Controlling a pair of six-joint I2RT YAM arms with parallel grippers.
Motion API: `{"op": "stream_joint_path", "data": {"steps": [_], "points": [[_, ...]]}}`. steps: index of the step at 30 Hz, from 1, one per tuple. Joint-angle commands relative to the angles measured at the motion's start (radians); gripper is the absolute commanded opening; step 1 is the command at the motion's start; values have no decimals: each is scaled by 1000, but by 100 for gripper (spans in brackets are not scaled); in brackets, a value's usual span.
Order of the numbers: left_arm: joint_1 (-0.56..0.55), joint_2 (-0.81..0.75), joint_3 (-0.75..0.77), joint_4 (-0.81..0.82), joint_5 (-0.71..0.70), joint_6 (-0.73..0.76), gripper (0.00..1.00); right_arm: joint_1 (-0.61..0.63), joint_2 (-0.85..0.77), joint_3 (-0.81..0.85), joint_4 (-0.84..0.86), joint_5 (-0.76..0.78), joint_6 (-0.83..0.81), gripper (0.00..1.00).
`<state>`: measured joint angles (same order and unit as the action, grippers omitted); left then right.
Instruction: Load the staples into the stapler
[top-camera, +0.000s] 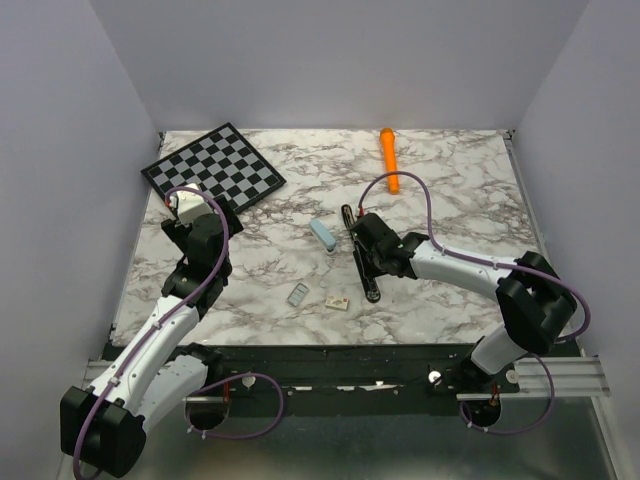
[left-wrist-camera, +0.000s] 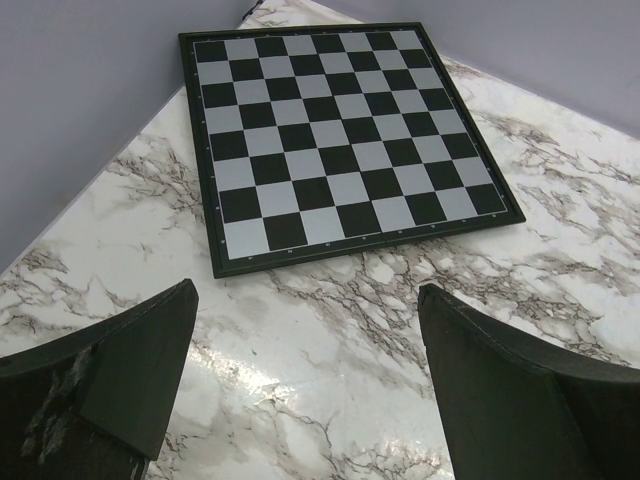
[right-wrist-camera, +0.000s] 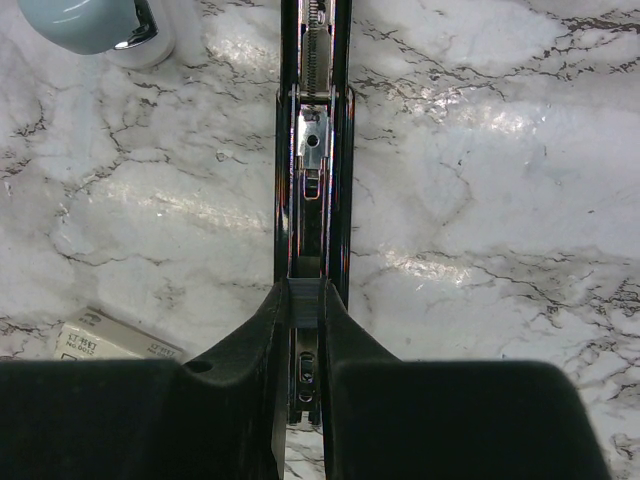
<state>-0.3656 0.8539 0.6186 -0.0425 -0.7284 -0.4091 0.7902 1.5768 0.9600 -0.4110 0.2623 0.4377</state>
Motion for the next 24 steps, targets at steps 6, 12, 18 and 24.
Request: {"op": "stream_joint_path", "data": {"steps": [6, 12, 18, 24], "points": [[7, -4, 9, 16, 4, 0, 99, -5, -26, -46, -6, 31, -30, 18], [7, -4, 9, 15, 3, 1, 99, -3, -35, -55, 18, 15, -60, 18], [7, -4, 7, 16, 3, 1, 99, -3, -50, -61, 34, 17, -85, 18], [7, -3, 9, 16, 3, 1, 99, -5, -90, -75, 67, 5, -123, 18]]}}
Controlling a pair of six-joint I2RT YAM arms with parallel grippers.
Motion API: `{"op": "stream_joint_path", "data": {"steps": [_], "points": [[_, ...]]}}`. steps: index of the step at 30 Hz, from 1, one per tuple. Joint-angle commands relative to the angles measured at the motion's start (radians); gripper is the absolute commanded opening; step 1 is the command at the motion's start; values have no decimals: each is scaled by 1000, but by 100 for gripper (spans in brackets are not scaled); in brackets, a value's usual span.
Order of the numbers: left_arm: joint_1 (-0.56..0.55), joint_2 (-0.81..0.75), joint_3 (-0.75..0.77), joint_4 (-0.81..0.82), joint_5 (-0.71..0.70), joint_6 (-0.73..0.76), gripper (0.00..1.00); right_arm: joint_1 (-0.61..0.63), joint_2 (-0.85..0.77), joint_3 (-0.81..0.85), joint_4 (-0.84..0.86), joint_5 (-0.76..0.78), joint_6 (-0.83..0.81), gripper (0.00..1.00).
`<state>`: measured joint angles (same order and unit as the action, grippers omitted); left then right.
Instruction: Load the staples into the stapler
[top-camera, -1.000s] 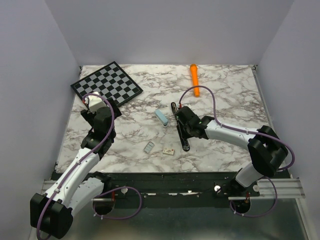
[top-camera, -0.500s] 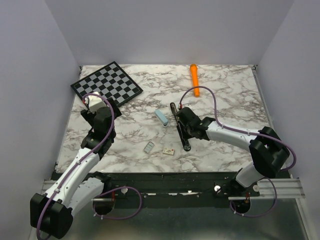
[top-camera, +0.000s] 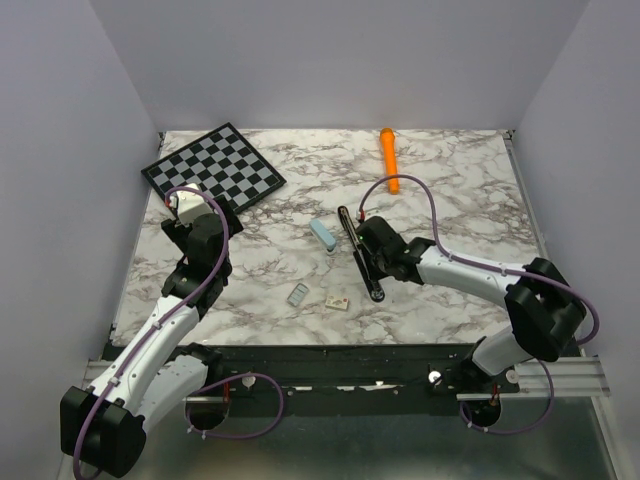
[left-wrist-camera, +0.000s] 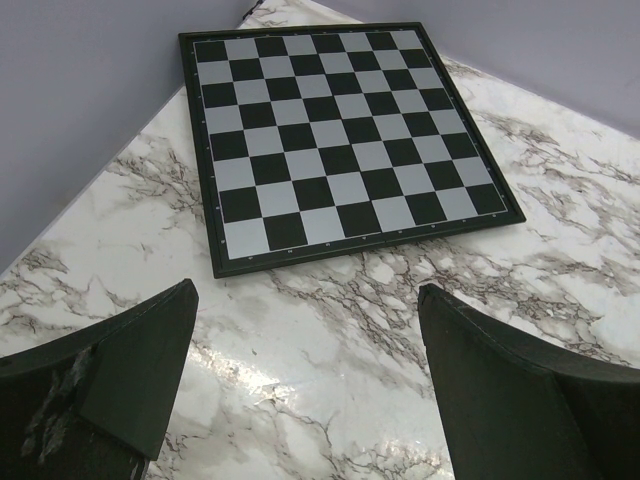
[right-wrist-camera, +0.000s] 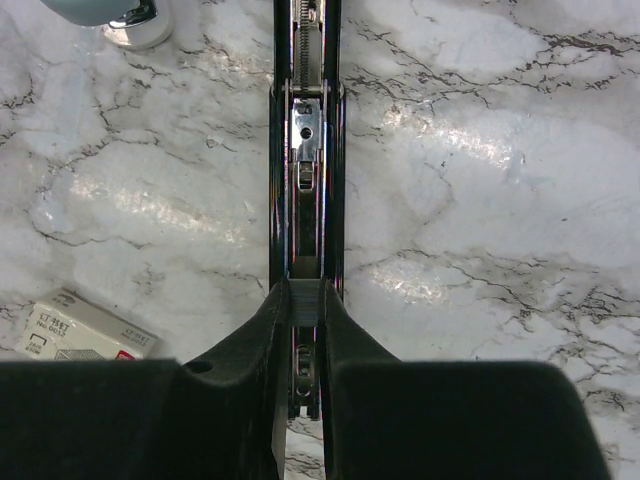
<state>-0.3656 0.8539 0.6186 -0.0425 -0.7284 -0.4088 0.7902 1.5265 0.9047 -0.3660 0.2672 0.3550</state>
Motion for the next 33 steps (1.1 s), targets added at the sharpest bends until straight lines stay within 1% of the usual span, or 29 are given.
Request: {"op": "stream_joint_path", "data": {"steps": [1, 6, 24, 33], "points": [[7, -4, 7, 18, 4, -1, 99, -3, -43, -20, 27, 1, -54, 18], [7, -3, 7, 18, 4, 1, 99, -3, -39, -24, 36, 4, -71, 18], [7, 0, 7, 21, 9, 1, 99, -5, 0, -36, 58, -59, -71, 18], [7, -1, 7, 20, 9, 2, 99, -3, 7, -49, 56, -40, -65, 18]]}}
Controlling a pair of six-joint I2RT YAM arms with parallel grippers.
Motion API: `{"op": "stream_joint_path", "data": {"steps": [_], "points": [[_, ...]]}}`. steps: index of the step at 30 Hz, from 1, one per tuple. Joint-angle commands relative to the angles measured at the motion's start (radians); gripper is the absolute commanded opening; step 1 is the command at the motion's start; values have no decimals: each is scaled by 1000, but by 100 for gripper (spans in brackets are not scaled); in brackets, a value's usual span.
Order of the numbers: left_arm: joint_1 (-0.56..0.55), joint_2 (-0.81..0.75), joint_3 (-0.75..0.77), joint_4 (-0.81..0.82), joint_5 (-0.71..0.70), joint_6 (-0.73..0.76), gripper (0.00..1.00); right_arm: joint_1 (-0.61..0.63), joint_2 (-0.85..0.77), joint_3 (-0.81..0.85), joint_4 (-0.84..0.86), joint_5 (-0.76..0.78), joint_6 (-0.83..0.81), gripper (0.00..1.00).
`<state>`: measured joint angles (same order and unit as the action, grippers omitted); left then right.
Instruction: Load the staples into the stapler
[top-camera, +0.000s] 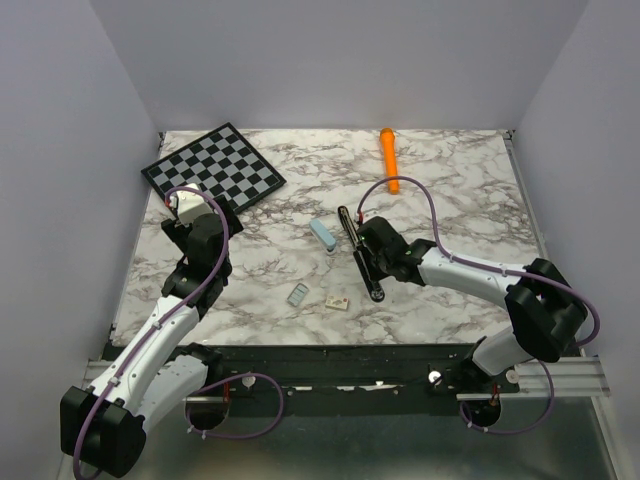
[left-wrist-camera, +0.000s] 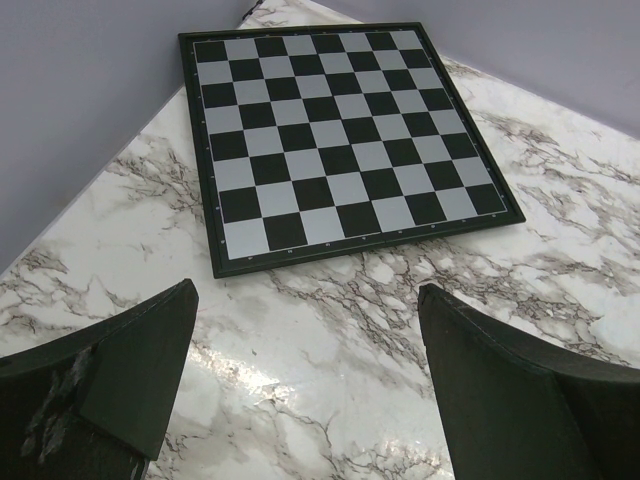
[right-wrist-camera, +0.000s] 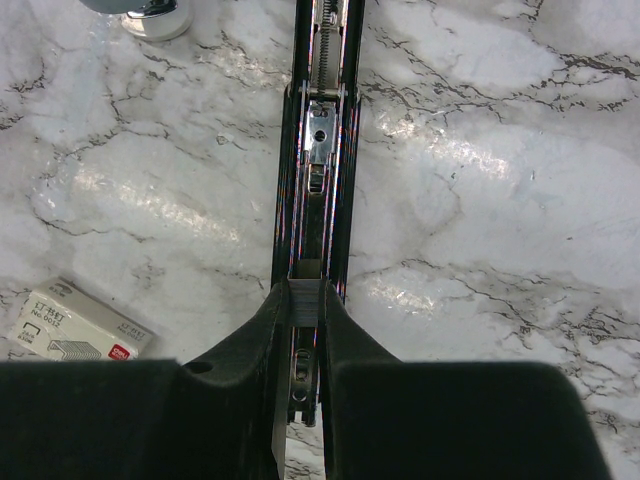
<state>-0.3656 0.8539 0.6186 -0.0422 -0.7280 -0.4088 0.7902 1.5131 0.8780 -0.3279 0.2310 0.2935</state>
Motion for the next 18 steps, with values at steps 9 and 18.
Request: {"op": "stream_joint_path", "data": {"steps": [9, 18], "points": [[7, 0, 7, 19, 10, 2, 99, -3, 25, -31, 13, -13, 1, 24], [7, -1, 6, 19, 10, 2, 99, -5, 13, -20, 4, 4, 10, 32]]}}
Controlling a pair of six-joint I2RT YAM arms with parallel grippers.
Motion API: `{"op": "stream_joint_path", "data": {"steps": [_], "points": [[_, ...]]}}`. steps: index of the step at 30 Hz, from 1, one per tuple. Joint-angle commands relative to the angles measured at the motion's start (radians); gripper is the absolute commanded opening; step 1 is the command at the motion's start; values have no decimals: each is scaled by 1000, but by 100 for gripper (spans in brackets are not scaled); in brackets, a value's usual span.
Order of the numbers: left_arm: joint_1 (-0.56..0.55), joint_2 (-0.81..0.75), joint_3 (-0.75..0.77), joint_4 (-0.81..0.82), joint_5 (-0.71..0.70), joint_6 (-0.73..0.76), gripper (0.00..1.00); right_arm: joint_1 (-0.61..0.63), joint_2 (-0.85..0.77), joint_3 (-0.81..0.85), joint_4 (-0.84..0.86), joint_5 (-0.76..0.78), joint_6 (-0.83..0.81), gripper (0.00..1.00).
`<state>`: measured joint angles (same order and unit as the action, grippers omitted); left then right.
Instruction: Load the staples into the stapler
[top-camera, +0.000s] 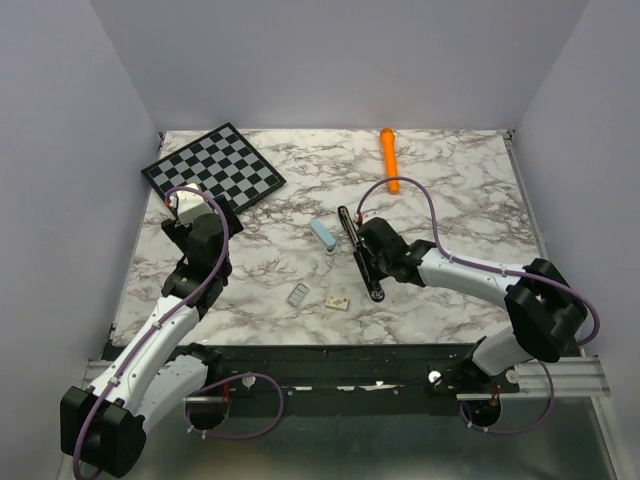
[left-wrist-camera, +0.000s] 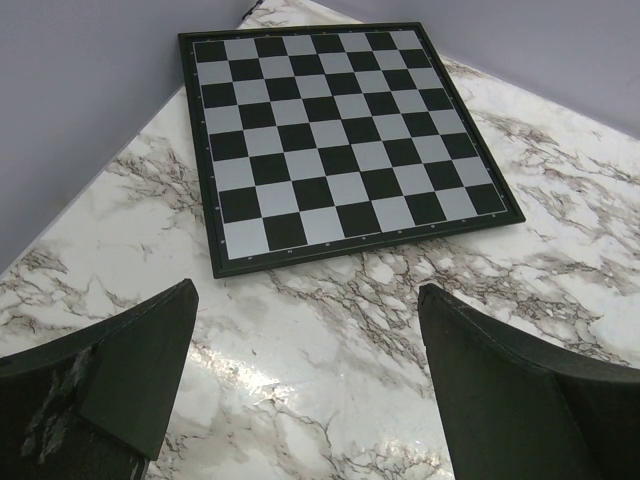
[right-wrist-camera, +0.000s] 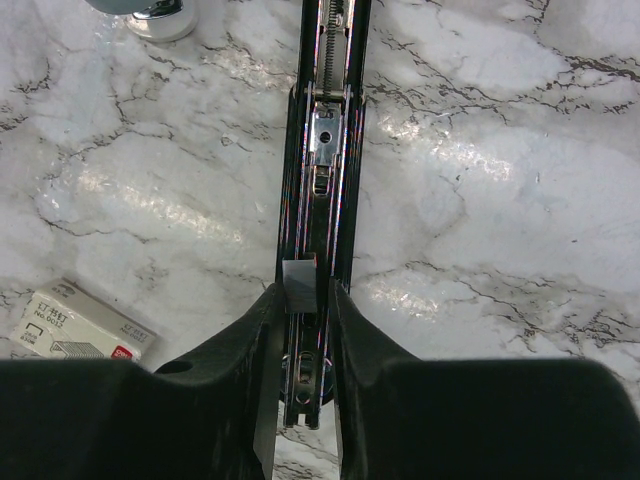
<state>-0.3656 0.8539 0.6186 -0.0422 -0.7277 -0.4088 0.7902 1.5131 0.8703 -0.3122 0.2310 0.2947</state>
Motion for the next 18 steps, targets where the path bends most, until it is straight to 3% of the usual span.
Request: {"op": "stream_joint_path", "data": {"steps": [1, 18], "points": [[7, -1, 7, 19, 10, 2, 99, -3, 12, -10, -11, 8, 11, 32], [7, -6, 6, 22, 14, 2, 99, -11, -1, 100, -105, -7, 12, 33]]}}
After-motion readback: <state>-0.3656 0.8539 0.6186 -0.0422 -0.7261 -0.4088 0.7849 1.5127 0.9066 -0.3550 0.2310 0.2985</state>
